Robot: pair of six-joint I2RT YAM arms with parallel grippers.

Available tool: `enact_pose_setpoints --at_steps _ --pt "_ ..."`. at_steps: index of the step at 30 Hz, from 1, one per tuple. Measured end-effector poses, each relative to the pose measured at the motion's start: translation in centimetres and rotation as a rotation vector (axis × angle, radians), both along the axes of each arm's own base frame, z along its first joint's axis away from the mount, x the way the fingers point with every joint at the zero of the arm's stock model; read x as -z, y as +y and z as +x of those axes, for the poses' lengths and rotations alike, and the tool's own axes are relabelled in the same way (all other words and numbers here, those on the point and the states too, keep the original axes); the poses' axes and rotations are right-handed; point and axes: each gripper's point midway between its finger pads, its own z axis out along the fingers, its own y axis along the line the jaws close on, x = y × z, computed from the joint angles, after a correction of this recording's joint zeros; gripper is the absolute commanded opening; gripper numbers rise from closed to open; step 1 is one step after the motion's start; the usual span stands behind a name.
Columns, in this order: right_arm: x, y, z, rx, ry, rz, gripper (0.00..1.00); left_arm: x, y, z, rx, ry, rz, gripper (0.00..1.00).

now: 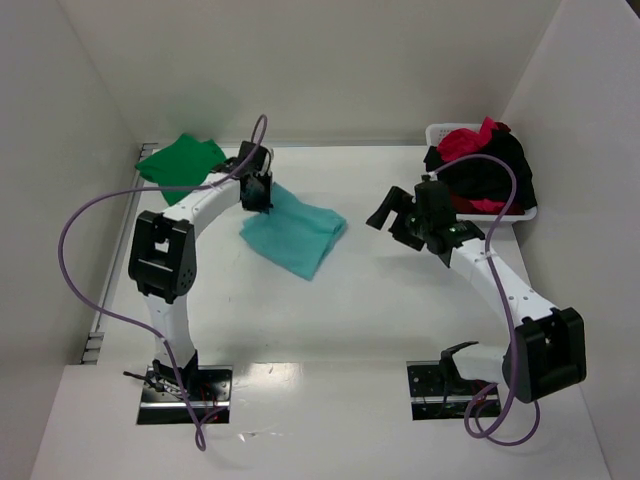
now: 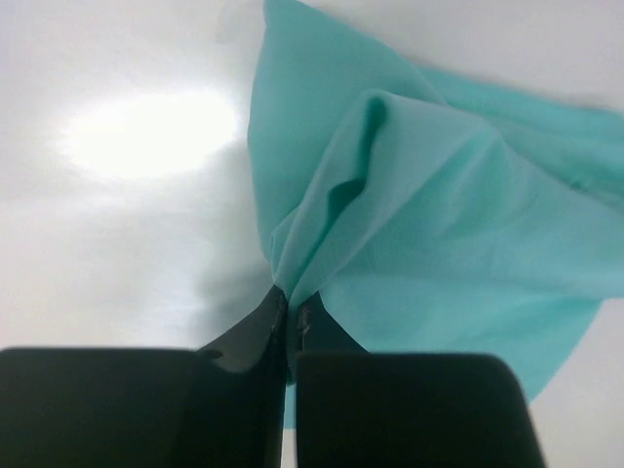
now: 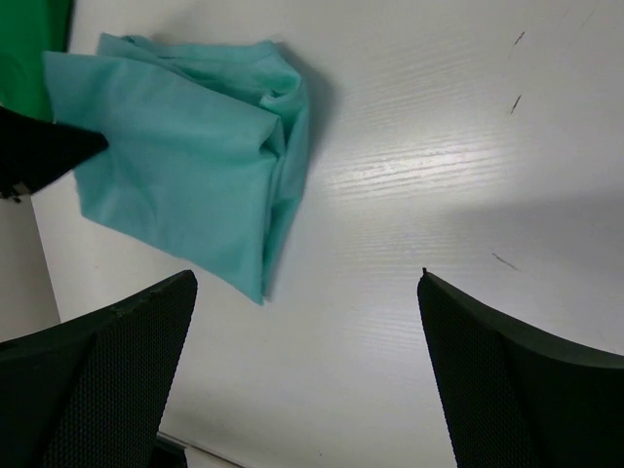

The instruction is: Fold and stack the t-shirts

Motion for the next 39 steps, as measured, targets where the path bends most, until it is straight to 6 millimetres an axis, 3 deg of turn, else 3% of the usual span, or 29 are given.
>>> enact_pose_setpoints --at_steps 3,6,12,17,22,27,31,39 --pt "-1.1 -0.5 0.7 0.006 -0.026 -0.004 1.00 -3.4 1.4 3.5 -0.035 -0.113 0.078 0.00" --pt "-2.0 -0.6 1.2 0.002 -0.044 -0.007 1.00 -5.2 2.9 6.8 -0.076 -0.186 0.123 0.00" --pt "-2.3 -1.2 1.5 0.003 -0.048 -0.010 1.00 -5.2 6.6 12.6 -0.160 -0.233 0.169 0.00" --pt "-2.0 -2.1 1.8 0.025 -0.029 -0.017 1.00 -5.4 11.0 16.2 -0.243 -0.252 0.173 0.00" --pt "-1.7 -2.9 2.2 0.053 -0.018 -0.015 1.00 -8.7 16.6 20.0 -0.343 -0.367 0.151 0.00" --pt "-1.0 -2.9 2.4 0.073 0.009 -0.002 1.00 -11.4 22.6 20.1 -0.432 -0.427 0.143 0.00" --pt "-0.5 -2.8 2.5 0.086 0.030 0.008 1.00 -11.2 26.6 19.3 -0.493 -0.414 0.157 0.00" --pt "1.3 -2.7 2.7 0.105 0.089 0.015 1.00 -9.2 29.7 18.2 -0.563 -0.355 0.193 0.00"
